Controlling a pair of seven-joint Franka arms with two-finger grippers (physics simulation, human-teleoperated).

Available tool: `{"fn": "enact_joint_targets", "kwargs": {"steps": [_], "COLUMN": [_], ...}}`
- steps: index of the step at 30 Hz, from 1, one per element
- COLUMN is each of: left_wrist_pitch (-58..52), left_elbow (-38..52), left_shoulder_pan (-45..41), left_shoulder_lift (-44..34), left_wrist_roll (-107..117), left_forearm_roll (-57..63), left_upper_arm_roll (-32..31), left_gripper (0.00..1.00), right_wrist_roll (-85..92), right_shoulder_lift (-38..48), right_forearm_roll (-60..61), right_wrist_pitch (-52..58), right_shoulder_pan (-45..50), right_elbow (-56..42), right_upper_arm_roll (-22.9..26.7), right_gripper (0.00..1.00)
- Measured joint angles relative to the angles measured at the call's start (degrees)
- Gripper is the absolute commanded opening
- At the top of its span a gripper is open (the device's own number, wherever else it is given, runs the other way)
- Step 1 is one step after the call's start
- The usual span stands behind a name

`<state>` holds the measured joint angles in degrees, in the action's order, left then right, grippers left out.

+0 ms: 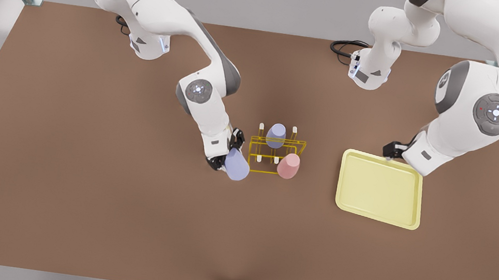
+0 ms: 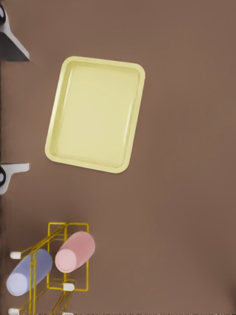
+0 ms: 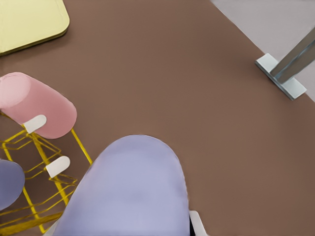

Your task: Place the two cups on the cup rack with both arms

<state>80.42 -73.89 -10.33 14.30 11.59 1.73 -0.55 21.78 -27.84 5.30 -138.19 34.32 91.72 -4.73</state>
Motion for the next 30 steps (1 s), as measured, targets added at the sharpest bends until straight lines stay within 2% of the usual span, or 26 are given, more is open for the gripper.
{"fn": "enact_joint_targets", "kwargs": {"steps": [10, 28, 29, 30], "left_wrist_pitch": [-3.6, -2.7, -2.6, -2.6], "left_elbow": [0.0, 0.2, 0.2, 0.2], "left_shoulder_pan": [1.8, 2.1, 2.0, 2.0], "left_shoulder_lift": [0.1, 0.3, 0.3, 0.3], "left_wrist_roll": [-5.1, -9.7, -9.8, -9.9], "left_forearm_roll": [-3.5, -3.3, -3.3, -3.3], "left_upper_arm_roll": [0.0, -0.2, -0.2, -0.2], "left_gripper": [1.00, 1.00, 1.00, 1.00], "right_wrist_roll": [-3.7, -10.0, -10.2, -10.4], "right_shoulder_lift": [-2.9, -5.9, -6.0, -6.0], "right_forearm_roll": [3.6, 4.5, 4.5, 4.5], "right_wrist_pitch": [0.0, -0.1, -0.1, -0.1], "right_shoulder_pan": [2.1, 2.4, 2.4, 2.5], "right_elbow": [-2.3, -3.6, -3.7, -3.8], "right_upper_arm_roll": [-2.7, -2.8, -2.8, -2.8], "right_gripper": [0.81, 0.81, 0.87, 1.00]}}
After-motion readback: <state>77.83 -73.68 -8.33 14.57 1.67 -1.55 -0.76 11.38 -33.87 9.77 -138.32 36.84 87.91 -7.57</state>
